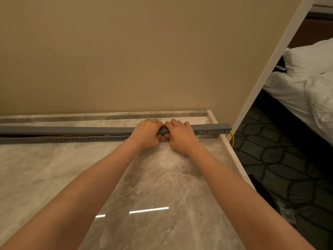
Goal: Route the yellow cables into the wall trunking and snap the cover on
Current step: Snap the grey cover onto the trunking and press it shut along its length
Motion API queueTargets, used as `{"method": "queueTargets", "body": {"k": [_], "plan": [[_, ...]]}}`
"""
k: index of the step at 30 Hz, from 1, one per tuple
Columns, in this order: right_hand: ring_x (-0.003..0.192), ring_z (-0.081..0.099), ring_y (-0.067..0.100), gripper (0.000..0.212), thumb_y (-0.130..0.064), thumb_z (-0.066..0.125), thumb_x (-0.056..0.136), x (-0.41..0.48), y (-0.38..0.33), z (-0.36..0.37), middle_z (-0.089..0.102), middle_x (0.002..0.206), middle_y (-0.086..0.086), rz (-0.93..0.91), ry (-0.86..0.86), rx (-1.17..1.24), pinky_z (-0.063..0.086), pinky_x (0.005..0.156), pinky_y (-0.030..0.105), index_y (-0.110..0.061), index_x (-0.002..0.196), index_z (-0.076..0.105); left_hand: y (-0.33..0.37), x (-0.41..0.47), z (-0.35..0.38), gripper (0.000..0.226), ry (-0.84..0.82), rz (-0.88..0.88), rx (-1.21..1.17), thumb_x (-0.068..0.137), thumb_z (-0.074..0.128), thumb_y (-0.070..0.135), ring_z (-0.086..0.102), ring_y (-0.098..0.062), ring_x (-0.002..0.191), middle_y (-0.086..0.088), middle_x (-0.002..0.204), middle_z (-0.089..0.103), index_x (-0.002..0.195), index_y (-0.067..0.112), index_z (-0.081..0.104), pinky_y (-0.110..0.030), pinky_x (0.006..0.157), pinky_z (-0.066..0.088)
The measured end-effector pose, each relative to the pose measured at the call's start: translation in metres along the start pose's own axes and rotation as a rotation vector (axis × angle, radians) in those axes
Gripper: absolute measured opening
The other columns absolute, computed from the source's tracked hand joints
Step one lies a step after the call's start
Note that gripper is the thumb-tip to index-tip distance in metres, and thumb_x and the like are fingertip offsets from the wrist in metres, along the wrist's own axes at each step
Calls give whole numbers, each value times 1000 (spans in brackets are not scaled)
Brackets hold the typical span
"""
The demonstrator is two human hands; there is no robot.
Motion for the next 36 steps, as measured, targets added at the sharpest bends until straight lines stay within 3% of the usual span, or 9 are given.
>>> {"method": "queueTargets", "body": {"k": [3,9,13,17,24,29,31,33,36], "plan": [[108,52,27,35,-24,47,93,-1,-2,2,53,120,8,-22,19,-45,34,87,36,-12,126,46,0,-4,4,40,47,-9,41,89,57,33,55,-27,106,-7,114,61,122,10,56,-36,82,46],[112,50,27,37,-32,46,93,3,1,0,53,121,7,8,-96,-36,37,92,41,-14,125,44,4,-13,9,48,263,205,242,43,92,22,59,-23,44,-5,61,66,84,2,75,-22,40,47],[107,56,27,45,-49,46,91,11,2,-1,60,116,7,-1,-265,7,40,84,37,-12,118,49,2,-12,8,50,193,216,240,51,89,20,64,-23,55,-7,73,69,96,3,73,-25,46,50],[103,59,26,35,-43,49,92,12,3,-4,63,111,6,-23,-270,42,35,74,32,-14,111,51,-17,-5,3,47,-120,95,-17,92,54,32,56,-27,107,-8,119,58,135,16,45,-35,86,45],[91,58,26,31,-39,54,89,12,4,-13,62,97,5,4,-231,20,35,70,31,-13,107,54,-18,-16,8,35,-126,83,363,99,37,27,54,-27,107,-8,127,50,129,9,39,-37,81,43],[78,53,19,22,-34,63,82,21,7,-10,58,85,0,140,-525,314,39,70,31,-16,95,60,-5,-18,2,27,94,233,510,63,81,21,57,-20,47,-3,69,63,83,10,66,-24,38,36],[75,54,17,16,-30,66,83,20,7,-7,58,80,-1,154,-583,433,40,70,27,-17,90,59,-5,-19,1,20,124,309,454,70,71,29,53,-18,37,-2,61,61,76,11,66,-19,32,27],[71,54,15,12,-30,65,85,16,8,-8,59,76,-1,156,-653,499,40,69,26,-19,86,60,-4,-20,-2,35,71,348,397,85,46,39,60,-19,43,-3,68,64,85,10,66,-21,35,23],[76,54,17,20,-31,56,92,10,7,-9,60,78,1,153,-711,577,40,71,24,-18,79,62,-5,-17,3,42,-16,325,312,99,34,41,63,-24,96,-6,113,59,123,10,51,-36,61,45]]}}
Point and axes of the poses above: each hand's wrist, its own x-axis towards the middle knuckle, its own z-axis out of the palm, y = z × x, the point moved 6 cm from there along x, towards the middle knuckle
